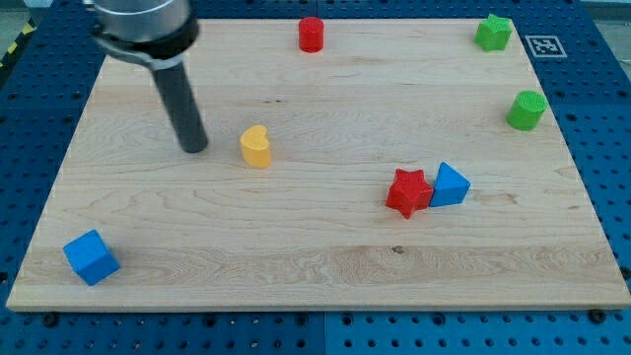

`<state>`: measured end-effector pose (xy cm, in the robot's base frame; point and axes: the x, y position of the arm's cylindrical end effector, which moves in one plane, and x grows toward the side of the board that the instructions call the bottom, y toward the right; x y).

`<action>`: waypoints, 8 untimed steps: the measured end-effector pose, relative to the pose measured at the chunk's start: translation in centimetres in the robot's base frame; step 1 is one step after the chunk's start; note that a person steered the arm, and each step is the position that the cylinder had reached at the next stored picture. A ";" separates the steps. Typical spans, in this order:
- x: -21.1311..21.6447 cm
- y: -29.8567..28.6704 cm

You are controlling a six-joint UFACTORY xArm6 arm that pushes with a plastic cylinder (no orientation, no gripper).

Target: Place the yellow heart vertical to the red circle

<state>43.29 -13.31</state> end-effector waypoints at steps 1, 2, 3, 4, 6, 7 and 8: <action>0.0 2.6; -0.4 4.7; -0.3 6.0; -0.2 7.2; -0.9 10.0; 0.4 12.9; 0.7 13.1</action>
<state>43.95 -0.21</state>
